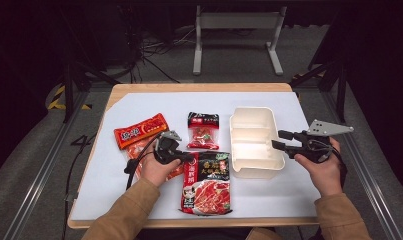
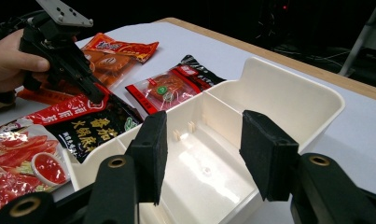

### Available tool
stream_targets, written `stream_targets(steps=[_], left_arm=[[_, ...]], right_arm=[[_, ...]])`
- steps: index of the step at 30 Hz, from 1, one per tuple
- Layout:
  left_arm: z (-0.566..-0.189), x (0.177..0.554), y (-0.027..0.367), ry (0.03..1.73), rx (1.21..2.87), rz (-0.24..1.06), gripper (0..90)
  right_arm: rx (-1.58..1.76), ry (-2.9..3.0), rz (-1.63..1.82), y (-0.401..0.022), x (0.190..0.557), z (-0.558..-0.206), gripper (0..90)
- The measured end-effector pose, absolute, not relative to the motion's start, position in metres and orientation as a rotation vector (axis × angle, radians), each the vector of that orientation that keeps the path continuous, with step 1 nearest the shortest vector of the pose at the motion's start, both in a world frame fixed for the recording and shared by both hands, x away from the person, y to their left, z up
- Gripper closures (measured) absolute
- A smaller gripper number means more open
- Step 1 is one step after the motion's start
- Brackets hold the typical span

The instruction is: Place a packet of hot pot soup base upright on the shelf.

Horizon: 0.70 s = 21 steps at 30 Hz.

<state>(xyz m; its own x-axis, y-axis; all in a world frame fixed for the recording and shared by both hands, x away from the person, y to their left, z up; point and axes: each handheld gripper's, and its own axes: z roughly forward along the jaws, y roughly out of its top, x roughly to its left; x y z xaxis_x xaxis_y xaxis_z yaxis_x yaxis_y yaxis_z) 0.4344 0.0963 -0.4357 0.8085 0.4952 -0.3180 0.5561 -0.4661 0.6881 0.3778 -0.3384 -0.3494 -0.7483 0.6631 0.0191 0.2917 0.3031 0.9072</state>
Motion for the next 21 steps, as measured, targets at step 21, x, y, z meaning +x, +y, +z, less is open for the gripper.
stream_targets(steps=[21], left_arm=[[-0.356, 0.387, 0.109, 0.576, 1.962, 0.109, 85.9]], right_arm=[[0.802, 2.224, 1.480, -0.325, 0.365, -0.328, 55.4]])
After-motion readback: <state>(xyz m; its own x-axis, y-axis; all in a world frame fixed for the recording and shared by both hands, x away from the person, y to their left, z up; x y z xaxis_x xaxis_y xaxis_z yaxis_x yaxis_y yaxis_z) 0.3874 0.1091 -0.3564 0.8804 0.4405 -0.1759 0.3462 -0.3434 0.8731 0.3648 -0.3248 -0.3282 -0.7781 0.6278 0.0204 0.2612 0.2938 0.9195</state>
